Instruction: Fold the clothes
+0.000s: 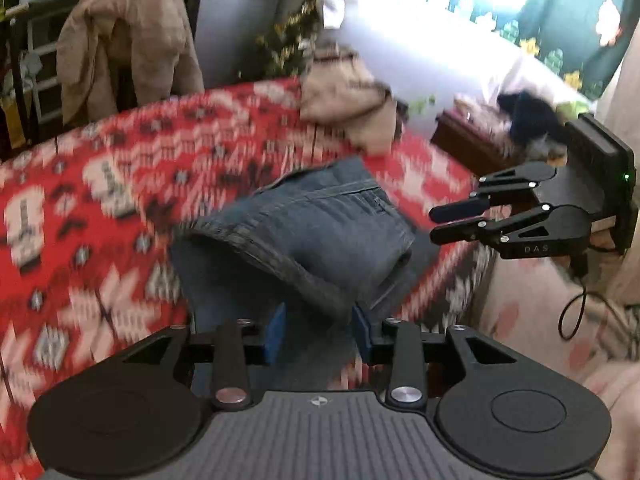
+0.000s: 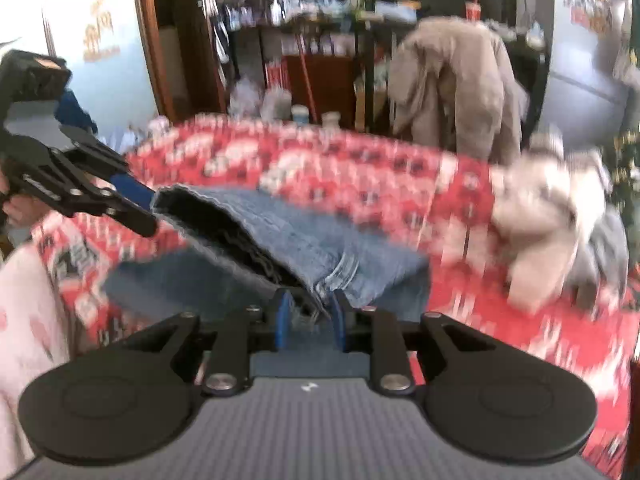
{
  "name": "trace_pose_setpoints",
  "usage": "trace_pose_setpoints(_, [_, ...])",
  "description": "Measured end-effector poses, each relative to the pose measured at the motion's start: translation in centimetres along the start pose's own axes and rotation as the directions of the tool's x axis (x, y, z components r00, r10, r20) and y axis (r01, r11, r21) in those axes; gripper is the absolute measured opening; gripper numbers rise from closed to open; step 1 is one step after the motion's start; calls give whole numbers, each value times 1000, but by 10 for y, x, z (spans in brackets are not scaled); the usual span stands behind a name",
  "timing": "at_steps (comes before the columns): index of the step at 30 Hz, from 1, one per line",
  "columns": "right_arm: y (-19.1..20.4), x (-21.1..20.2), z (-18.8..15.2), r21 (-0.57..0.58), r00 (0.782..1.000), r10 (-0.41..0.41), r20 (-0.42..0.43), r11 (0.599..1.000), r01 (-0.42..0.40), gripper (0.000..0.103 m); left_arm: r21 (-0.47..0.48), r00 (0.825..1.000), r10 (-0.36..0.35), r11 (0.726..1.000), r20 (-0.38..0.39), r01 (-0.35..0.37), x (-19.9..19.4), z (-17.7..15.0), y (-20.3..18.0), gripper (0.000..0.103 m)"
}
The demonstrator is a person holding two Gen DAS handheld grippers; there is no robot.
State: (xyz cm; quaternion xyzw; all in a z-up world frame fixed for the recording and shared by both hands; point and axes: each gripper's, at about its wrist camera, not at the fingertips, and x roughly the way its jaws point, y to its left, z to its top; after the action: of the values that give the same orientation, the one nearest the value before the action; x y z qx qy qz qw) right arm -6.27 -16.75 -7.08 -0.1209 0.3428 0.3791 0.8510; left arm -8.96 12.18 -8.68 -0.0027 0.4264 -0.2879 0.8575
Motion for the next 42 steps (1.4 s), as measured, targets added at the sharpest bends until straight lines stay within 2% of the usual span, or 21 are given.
trace_pose_setpoints(4, [10, 0, -31, -17, 999, -7, -45, 1000, 7, 28, -68, 1000, 10, 998, -17, -12, 0, -15, 11, 38])
trace_pose_setpoints(6, [5, -7, -30, 21, 999, 0, -35, 1000, 1, 29, -117, 1000, 6, 993, 7, -5, -3, -11, 20, 41])
trace_pose_setpoints(8, [-4, -11, -22, 52, 1000, 6, -15, 999, -5, 34, -191, 999, -2, 981, 40, 10, -5, -4, 33, 44])
trace_pose_setpoints(12, [-36, -7, 2, 169, 1000, 6, 15, 986, -9, 35, -358, 994, 6, 933, 108, 34, 2, 11, 61, 47])
trace_pose_setpoints(14, [-54, 3, 8, 242, 1000, 22, 15, 970, -25, 36, -440, 990, 13, 897, 138, 50, 10, 18, 77, 47])
trace_pose_setpoints(16, [-73, 17, 10, 332, 1000, 28, 4, 943, -28, 36, -512, 988, 11, 856, 156, 72, 21, 23, 91, 47])
trace_pose_setpoints(19, [-96, 40, 7, 456, 998, 61, -20, 889, -45, 38, -570, 991, -1, 818, 131, 76, 41, 28, 105, 47])
trace_pose_setpoints(21, [-103, 54, 2, 497, 994, 102, -43, 865, -67, 38, -597, 994, -35, 797, 102, 90, 55, 29, 112, 47])
trace_pose_setpoints(24, [-110, 75, -6, 544, 985, 157, -75, 834, -91, 39, -610, 994, -67, 785, 82, 104, 69, 30, 116, 47])
trace_pose_setpoints(26, [-112, 80, -9, 570, 978, 195, -77, 813, -118, 39, -631, 991, -113, 765, 70, 132, 75, 28, 116, 47])
trace_pose_setpoints(29, [-114, 85, -14, 605, 965, 252, -77, 781, -156, 39, -627, 982, -178, 758, 67, 180, 75, 22, 108, 48])
trace_pose_setpoints(31, [-113, 86, -17, 616, 956, 280, -86, 769, -170, 40, -625, 975, -216, 754, 59, 204, 74, 17, 101, 54])
trace_pose_setpoints(33, [-112, 88, -21, 626, 946, 309, -95, 757, -184, 40, -626, 967, -250, 747, 45, 223, 77, 10, 93, 55])
trace_pose_setpoints(35, [-111, 90, -24, 637, 936, 337, -104, 745, -197, 41, -619, 964, -266, 753, 27, 225, 81, 6, 85, 55])
trace_pose_setpoints(36, [-109, 91, -24, 636, 934, 342, -102, 745, -203, 42, -615, 962, -272, 755, 21, 227, 84, 5, 81, 55])
trace_pose_setpoints(37, [-107, 92, -23, 632, 934, 344, -97, 746, -209, 46, -613, 963, -271, 758, 15, 223, 87, 5, 79, 50])
trace_pose_setpoints(39, [-103, 95, -22, 624, 933, 348, -89, 750, -220, 47, -609, 964, -267, 764, 2, 213, 91, 5, 74, 38])
trace_pose_setpoints(40, [-98, 95, -19, 599, 938, 330, -104, 774, -206, 41, -605, 966, -259, 770, -7, 203, 92, 6, 73, 30])
trace_pose_setpoints(41, [-93, 94, -16, 564, 944, 305, -124, 804, -186, 29, -607, 964, -266, 767, -5, 208, 91, 7, 73, 28])
trace_pose_setpoints(42, [-88, 93, -12, 528, 950, 279, -142, 833, -166, 28, -628, 959, -284, 745, 6, 225, 87, 7, 75, 24])
